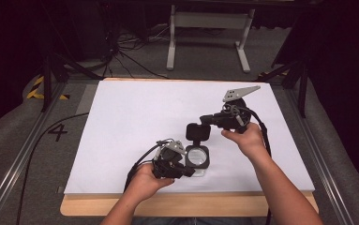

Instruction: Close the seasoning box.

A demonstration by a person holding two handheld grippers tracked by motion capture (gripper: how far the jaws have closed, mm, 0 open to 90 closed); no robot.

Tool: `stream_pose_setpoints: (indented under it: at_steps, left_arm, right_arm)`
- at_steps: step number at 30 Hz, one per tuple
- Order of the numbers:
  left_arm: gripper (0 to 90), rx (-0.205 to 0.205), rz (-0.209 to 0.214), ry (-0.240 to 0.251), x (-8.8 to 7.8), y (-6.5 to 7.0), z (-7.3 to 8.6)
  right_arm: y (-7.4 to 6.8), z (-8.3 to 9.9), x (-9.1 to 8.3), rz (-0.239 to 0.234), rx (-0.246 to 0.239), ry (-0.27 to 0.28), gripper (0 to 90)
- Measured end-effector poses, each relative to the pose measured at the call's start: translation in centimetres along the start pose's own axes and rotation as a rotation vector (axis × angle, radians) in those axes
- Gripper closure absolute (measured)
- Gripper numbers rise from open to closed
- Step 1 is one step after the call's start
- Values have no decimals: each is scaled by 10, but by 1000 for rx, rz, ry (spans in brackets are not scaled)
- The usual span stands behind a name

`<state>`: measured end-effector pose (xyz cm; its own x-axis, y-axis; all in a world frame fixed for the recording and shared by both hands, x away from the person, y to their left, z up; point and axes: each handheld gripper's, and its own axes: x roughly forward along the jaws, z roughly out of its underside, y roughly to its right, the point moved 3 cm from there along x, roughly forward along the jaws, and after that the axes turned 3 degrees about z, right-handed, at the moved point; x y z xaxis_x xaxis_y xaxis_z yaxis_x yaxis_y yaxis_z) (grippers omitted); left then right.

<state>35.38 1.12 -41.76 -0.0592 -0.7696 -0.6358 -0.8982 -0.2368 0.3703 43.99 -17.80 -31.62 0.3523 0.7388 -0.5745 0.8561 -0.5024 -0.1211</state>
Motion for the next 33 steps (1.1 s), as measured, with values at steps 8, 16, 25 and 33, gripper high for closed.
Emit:
stream_pose_setpoints:
  at_steps: [8,16,25,33]
  left_arm:
    - [895,1,-5,-5,1,0,0]
    - [895,16,-5,-16,3,0,0]
    - [894,1,-8,-18,4,0,-1]
    - [892,0,-6,-15,7,0,-1]
  right_arm:
    - [9,-2,-3,67,11,-8,898]
    - [8,5,5,38,15,-61,899]
    - [-4,10,1,16,-12,-65,899]
    - [-19,17,2,-13,-38,-100,899]
